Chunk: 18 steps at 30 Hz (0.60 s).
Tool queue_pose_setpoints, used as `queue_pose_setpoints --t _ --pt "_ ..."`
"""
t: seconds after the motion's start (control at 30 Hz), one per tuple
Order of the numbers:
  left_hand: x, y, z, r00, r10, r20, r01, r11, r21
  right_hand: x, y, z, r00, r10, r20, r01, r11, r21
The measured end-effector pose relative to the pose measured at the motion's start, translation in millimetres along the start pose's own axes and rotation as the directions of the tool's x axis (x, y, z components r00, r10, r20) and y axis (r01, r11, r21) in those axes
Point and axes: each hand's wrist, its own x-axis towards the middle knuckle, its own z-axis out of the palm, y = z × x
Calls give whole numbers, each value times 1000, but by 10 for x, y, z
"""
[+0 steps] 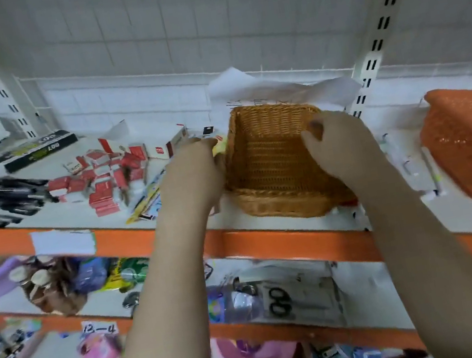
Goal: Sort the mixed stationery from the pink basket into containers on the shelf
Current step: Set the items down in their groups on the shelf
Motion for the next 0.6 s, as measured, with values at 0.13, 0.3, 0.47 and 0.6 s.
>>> queue_pose_setpoints --t 0.13,0.3,0.47,0.6 --pt "-362 -880 -558 984 -177 -29 179 982 64 -156 -893 307 972 -210 109 196 973 122" --pt "-921 -2211 -1300 927 -365 -90 376 911 169 -439 -2200 1033 918 -353 180 305 920 247" --pt "-1363 -3572 -2122 866 -489 -101 498 832 243 -831 -3645 1772 875 -414 253 325 887 327" --pt "-1448 -4405 -2680 835 -535 -129 549 789 277 -904 -4670 2123 832 -459 311 345 868 357"
